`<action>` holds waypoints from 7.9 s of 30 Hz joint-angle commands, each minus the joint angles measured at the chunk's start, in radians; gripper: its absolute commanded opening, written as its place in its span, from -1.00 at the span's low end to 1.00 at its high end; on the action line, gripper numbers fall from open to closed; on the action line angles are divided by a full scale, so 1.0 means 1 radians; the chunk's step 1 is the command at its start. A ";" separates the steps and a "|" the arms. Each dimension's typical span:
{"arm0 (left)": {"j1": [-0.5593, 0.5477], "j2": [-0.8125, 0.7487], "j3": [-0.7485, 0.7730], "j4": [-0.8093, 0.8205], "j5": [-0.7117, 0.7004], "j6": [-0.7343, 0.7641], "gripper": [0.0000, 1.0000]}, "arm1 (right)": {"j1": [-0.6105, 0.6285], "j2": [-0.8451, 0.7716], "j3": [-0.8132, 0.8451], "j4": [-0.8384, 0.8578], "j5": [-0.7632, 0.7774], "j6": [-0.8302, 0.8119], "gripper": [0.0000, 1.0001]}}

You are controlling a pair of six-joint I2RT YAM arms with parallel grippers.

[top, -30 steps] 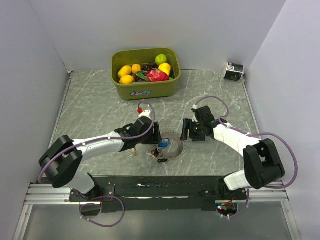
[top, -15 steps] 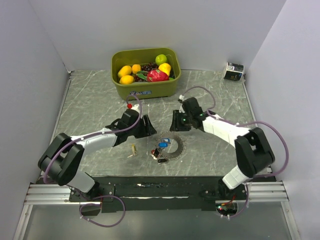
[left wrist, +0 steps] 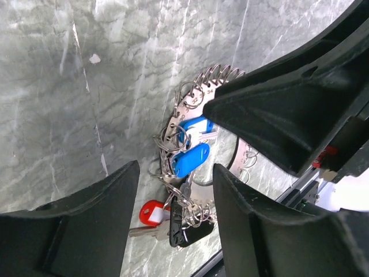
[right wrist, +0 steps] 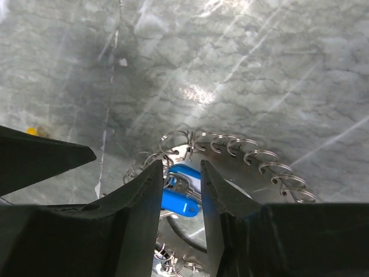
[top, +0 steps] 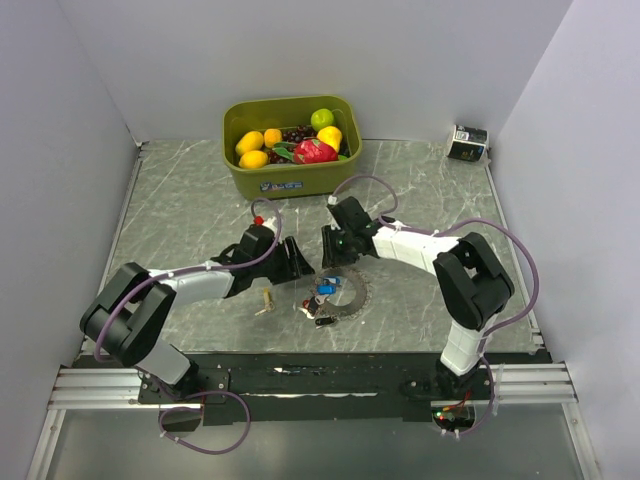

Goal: Put the keys on the keyring

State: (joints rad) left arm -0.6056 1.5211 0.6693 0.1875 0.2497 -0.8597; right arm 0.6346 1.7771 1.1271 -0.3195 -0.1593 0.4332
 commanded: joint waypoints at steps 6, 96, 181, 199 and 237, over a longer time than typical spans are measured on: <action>0.003 -0.035 -0.013 0.024 -0.009 -0.007 0.21 | 0.028 0.047 0.079 -0.015 0.055 0.009 -0.29; 0.041 -0.556 0.144 0.017 0.681 0.675 0.03 | 0.048 -0.743 -0.118 0.129 -0.695 -0.579 -1.00; 0.003 -0.452 0.173 0.058 0.835 0.649 -0.66 | 0.046 -0.743 -0.132 0.198 -0.772 -0.553 -1.00; -0.011 -0.420 0.190 -0.017 0.761 0.685 -0.98 | 0.045 -0.726 -0.122 0.204 -0.749 -0.537 -1.00; -0.010 -0.584 0.026 0.254 0.433 0.400 -0.98 | -0.207 -0.849 -0.282 0.519 -0.764 -0.234 0.99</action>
State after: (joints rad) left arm -0.6125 0.9569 0.6247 0.4179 0.7357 -0.3996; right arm 0.4274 0.9154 0.8059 0.1707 -0.9051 0.1871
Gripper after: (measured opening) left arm 0.026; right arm 0.994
